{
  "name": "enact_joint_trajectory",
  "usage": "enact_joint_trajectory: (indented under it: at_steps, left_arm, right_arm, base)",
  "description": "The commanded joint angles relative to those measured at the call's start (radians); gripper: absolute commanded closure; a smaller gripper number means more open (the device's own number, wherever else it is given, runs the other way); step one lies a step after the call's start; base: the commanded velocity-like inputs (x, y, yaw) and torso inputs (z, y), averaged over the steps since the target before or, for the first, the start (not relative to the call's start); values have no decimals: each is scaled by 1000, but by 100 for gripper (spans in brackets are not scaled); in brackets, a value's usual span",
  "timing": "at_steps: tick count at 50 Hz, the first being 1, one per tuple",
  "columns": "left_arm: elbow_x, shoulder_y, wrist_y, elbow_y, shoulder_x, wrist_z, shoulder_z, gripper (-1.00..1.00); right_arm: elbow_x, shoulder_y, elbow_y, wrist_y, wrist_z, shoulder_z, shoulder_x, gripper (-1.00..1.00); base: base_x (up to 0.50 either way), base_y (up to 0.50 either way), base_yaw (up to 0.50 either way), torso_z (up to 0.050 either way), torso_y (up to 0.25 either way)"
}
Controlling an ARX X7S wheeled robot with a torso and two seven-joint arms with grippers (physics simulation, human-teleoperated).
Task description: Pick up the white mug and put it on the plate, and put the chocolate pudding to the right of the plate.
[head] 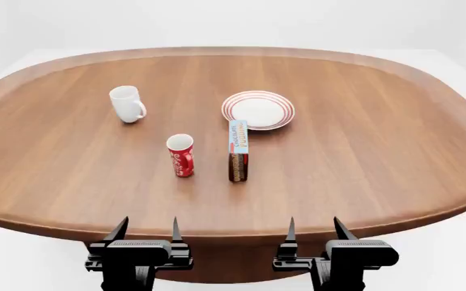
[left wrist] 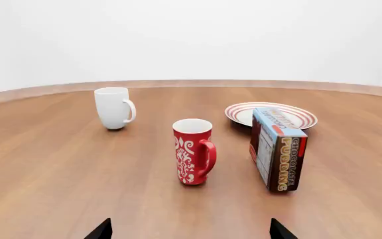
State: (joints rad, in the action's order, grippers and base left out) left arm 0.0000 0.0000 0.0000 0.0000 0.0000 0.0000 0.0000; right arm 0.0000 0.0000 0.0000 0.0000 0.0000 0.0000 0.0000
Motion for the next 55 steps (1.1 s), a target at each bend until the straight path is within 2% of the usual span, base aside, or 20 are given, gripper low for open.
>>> enact_joint_trajectory:
  at_steps: [1, 18, 21, 22, 41, 45, 49, 55]
  left_arm:
    - [-18, -6, -11, -5, -17, -20, 14, -100]
    - [-44, -13, -19, -21, -60, -67, 72, -100]
    - [-51, -12, -20, -17, -60, -67, 71, -100]
    - [-9, -10, -29, -14, -19, -20, 23, -100]
    - [-38, -28, -25, -34, -61, -88, 66, -100]
    - [-30, -44, -48, 68, -85, -117, 45, -100]
    - [-34, -102, -104, 300, -125, -167, -34, -100]
    - [-15, -138, -68, 506, -161, -238, -142, -100]
  right_arm:
    - [18, -5, -14, 5, 20, -17, 16, -100]
    - [31, -10, -16, 1, 82, -75, 59, -100]
    - [32, -10, -17, 3, 85, -77, 60, -100]
    - [-6, -13, -19, 4, 40, -33, 22, -100]
    - [39, -11, -6, 11, 93, -84, 60, -100]
    - [67, 8, -111, 34, 124, -39, 76, -100]
    - [145, 69, -324, 32, 176, 87, 104, -100]
    - [168, 106, -531, -32, 232, 201, 146, -100]
  base:
    - [0, 0, 0, 0, 0]
    - [0, 0, 0, 0, 0]
    - [0, 0, 0, 0, 0]
    - [0, 0, 0, 0, 0]
    - [0, 0, 0, 0, 0]
    - [0, 0, 0, 0, 0]
    - [0, 0, 0, 0, 0]
    - [0, 0, 0, 0, 0]
